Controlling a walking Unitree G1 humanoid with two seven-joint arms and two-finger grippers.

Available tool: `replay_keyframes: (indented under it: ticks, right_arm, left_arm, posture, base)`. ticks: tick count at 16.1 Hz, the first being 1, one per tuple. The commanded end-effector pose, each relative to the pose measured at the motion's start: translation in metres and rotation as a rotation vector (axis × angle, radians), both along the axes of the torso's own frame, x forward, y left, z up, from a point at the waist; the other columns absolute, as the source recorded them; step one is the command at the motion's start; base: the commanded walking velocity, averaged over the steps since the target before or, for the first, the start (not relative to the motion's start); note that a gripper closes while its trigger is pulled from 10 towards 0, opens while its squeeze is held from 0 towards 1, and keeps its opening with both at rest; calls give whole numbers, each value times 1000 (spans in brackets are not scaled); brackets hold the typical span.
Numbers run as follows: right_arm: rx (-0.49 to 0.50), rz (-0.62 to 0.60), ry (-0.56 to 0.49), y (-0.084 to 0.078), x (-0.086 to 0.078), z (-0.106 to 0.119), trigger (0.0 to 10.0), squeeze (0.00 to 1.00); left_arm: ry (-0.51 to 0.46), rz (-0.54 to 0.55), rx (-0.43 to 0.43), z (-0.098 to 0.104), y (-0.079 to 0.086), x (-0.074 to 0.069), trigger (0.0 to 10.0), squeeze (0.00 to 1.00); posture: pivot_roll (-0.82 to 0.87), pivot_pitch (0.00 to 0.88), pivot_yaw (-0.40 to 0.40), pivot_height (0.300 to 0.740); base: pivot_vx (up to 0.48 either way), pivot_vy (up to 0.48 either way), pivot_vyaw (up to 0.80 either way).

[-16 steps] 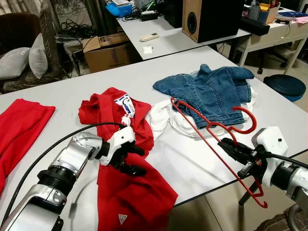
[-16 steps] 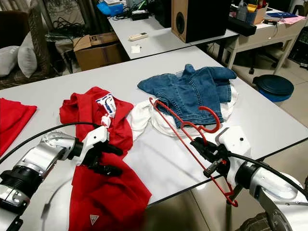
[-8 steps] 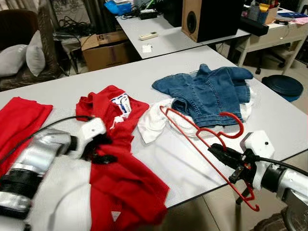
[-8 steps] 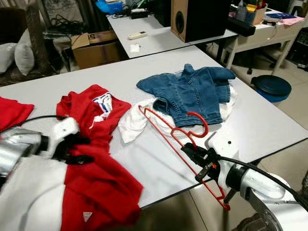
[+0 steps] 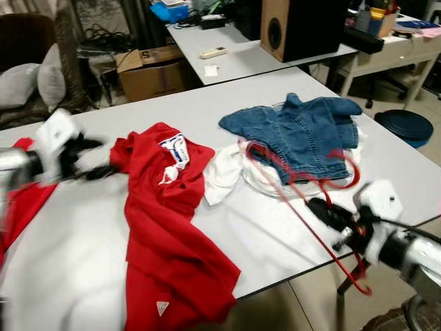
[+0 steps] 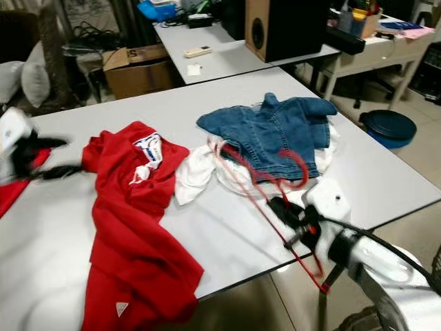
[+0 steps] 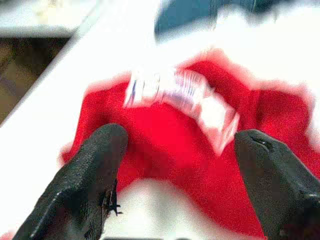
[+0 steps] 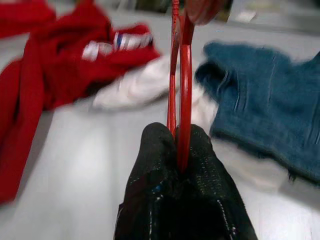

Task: Hang hanger

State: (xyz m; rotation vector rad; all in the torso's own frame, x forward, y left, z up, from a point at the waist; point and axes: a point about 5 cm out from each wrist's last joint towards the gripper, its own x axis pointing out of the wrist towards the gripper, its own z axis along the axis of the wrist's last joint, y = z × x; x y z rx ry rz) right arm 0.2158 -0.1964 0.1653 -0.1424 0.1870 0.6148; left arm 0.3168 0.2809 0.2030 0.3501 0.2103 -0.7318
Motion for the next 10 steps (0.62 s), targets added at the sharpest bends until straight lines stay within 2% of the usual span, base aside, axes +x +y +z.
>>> replay_keyframes:
  ticks: [1,2,4,6,7,8,9,10]
  right_arm:
    - [2,-45,-57,-1,4,6,10000,0]
    - [47,-120,-84,7,9,6,10000,0]
    - [79,-178,-108,19,12,2,10000,0]
    - [143,-272,-71,37,11,-14,10000,0]
    - [170,-308,-51,42,10,-19,10000,0]
    - [187,-315,-45,44,10,-20,10000,0]
    - [184,-303,-56,47,9,-20,10000,0]
    - [154,-281,-74,50,9,-21,10000,0]
  left_arm:
    - [-41,18,-60,5,-6,0,10000,0]
    - [-41,44,-149,-10,-26,-3,10000,0]
    - [-58,74,-224,-21,-49,-9,10000,0]
    - [-66,145,-344,-44,-78,-27,10000,0]
    - [-55,192,-331,-57,-83,-35,10000,0]
    - [-55,212,-320,-61,-86,-39,10000,0]
    - [-82,268,-295,-68,-90,-46,10000,0]
    - [-124,297,-262,-73,-95,-50,10000,0]
  posture:
    - [-11,0,88,740]
    - [-17,0,96,740]
    - [-20,0,95,740]
    - [-19,0,88,740]
    - [-18,0,84,740]
    - [-17,0,83,740]
    - [-17,0,77,740]
    - [-16,0,71,740]
  base:
    - [0,0,0]
    - [0,0,0]
    - [0,0,0]
    - [0,480,-269]
    - [0,480,-800]
    - [0,480,-800]
    - [0,0,-800]
    - [0,-480,0]
